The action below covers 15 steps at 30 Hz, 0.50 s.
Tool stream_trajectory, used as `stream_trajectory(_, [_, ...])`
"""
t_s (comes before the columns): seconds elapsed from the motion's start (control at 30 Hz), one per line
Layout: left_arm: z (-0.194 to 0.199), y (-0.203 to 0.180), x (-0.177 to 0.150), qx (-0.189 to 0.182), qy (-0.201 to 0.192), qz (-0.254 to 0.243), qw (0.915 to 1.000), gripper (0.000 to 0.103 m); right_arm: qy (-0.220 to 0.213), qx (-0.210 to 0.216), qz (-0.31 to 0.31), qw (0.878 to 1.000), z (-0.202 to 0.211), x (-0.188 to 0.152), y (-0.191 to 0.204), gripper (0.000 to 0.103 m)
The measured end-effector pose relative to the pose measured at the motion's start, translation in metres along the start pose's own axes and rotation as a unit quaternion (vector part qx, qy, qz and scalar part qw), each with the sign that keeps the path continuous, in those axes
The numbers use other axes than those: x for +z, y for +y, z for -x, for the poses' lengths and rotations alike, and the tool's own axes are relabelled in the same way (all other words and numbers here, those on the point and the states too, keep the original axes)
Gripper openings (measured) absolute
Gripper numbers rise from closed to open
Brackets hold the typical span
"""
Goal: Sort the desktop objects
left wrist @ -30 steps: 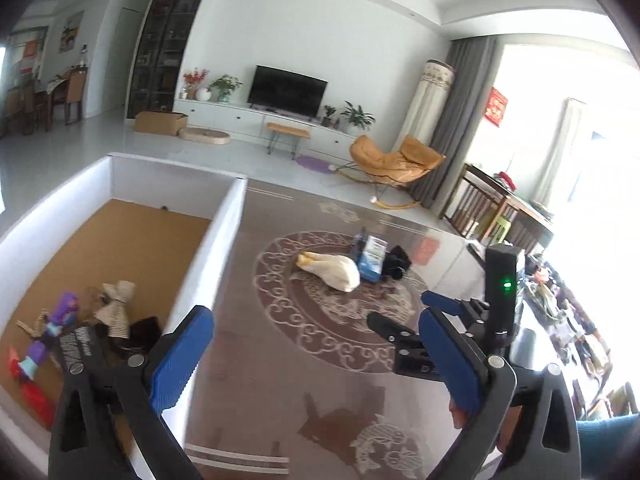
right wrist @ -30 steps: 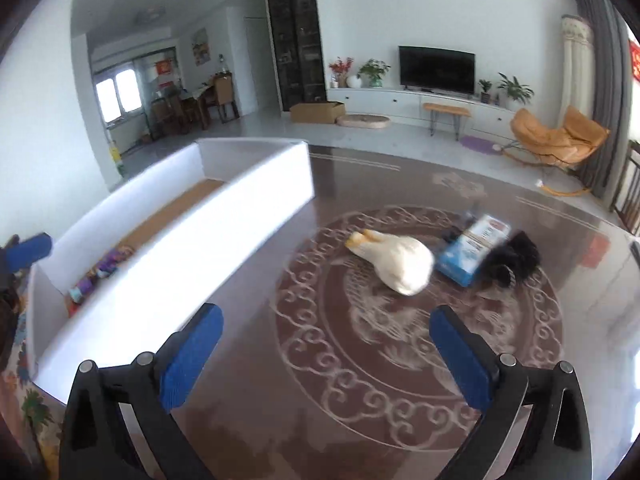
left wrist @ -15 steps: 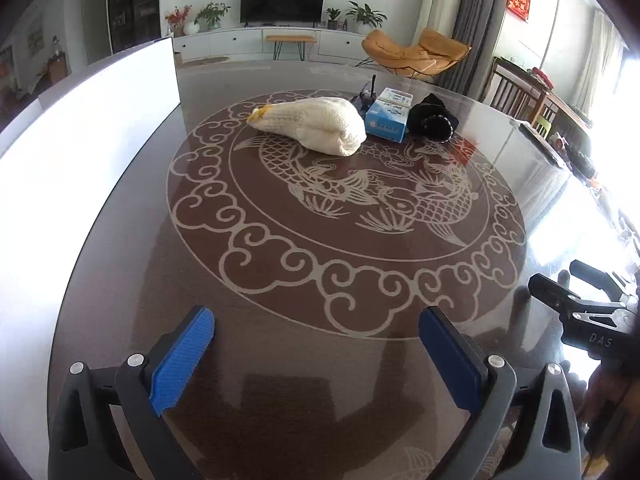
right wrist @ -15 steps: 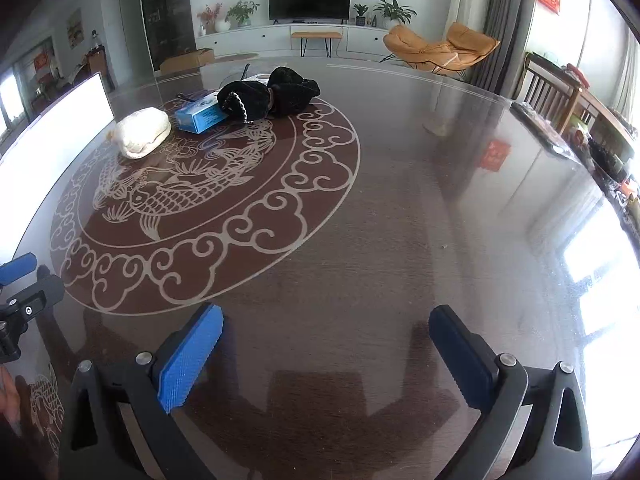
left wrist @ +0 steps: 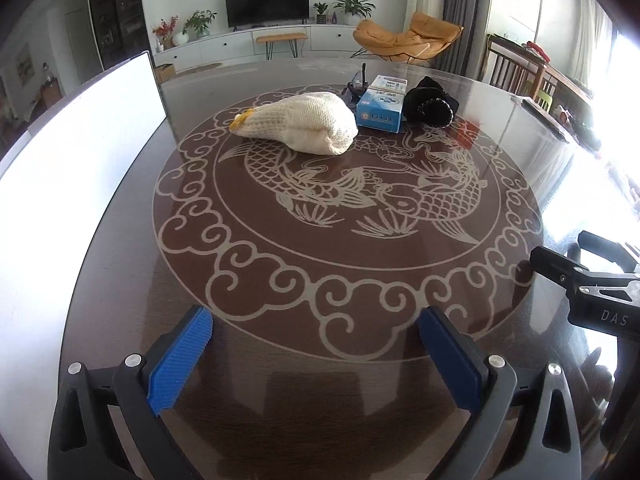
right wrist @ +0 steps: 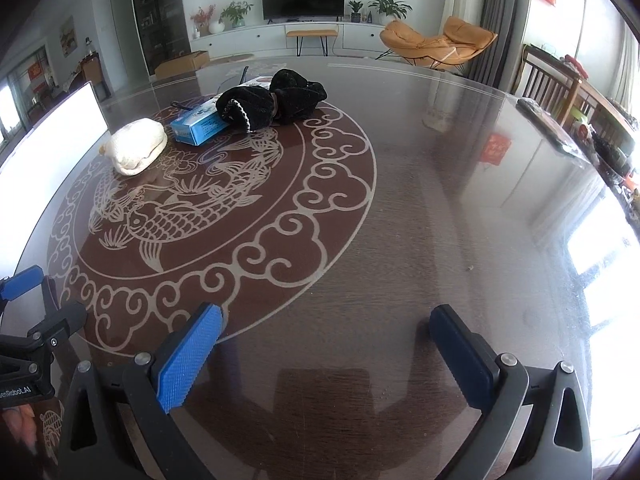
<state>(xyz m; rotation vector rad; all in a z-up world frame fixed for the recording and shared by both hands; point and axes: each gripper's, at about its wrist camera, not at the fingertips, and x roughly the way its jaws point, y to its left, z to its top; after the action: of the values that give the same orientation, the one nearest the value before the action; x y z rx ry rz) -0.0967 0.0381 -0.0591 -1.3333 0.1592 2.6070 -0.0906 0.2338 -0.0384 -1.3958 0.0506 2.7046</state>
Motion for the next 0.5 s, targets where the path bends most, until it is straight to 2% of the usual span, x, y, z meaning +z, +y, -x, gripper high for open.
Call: stream_trajectory(0.5, [-0.0007,0.0011,-0.0006,0.000,0.000,-0.001,1.0000,0.103,0.000,0.000,0.000,1.000,-0.0004,-0.0001,0.0001,0.103])
